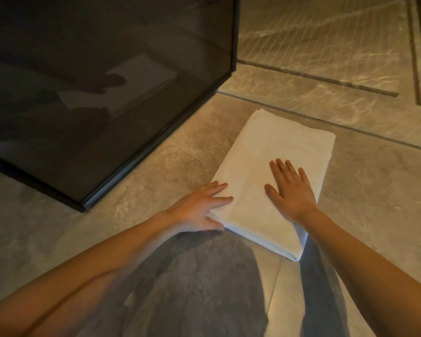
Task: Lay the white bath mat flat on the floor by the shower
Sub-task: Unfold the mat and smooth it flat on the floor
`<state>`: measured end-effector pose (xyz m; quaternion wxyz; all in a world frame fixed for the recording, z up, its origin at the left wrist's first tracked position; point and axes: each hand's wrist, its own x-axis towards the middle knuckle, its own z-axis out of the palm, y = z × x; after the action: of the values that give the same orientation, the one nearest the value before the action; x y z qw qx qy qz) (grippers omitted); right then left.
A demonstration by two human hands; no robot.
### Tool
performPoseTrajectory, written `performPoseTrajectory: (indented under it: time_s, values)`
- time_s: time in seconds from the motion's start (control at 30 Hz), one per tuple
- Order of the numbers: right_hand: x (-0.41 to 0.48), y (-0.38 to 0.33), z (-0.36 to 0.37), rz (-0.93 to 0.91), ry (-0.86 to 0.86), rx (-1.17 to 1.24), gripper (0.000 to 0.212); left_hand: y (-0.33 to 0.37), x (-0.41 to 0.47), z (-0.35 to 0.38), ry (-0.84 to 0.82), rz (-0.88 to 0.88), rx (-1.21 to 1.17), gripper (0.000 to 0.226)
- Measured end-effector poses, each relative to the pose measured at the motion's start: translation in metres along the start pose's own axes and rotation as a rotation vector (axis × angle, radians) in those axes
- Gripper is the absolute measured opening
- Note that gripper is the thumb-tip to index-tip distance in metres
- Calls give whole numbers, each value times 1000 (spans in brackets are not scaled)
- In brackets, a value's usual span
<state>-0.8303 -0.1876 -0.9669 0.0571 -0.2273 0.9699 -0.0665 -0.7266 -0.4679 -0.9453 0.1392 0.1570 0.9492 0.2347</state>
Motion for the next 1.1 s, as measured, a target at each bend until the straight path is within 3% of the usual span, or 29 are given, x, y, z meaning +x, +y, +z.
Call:
performPoseTrajectory:
  time_s: [0.2, 0.4, 0.5, 0.6, 0.73, 0.97, 1.1]
  values:
    - [-5, -22, -4, 54, -34, 38, 71, 0, -1, -7, 37, 24, -10, 69]
    - [-26, -58, 10, 23, 4, 38, 63, 0, -7, -8, 285, -143, -225, 55]
    - [-26, -56, 10, 25, 0, 25, 63, 9, -3, -15, 348, -306, -434, 64]
    - [-26, -57, 10, 26, 3, 29, 66, 15, 3, -26, 251, -412, -662, 71]
    - [-27, -57, 11, 28, -3, 17, 68, 14, 3, -36, 109, -502, -1096, 60]
    - [-27, -59, 6, 37, -42, 15, 63, 11, 4, -50, -138, -444, -1044, 43]
    - [8, -65, -33, 114, -66, 232, 51, 22, 8, -58, -145, -413, -949, 50]
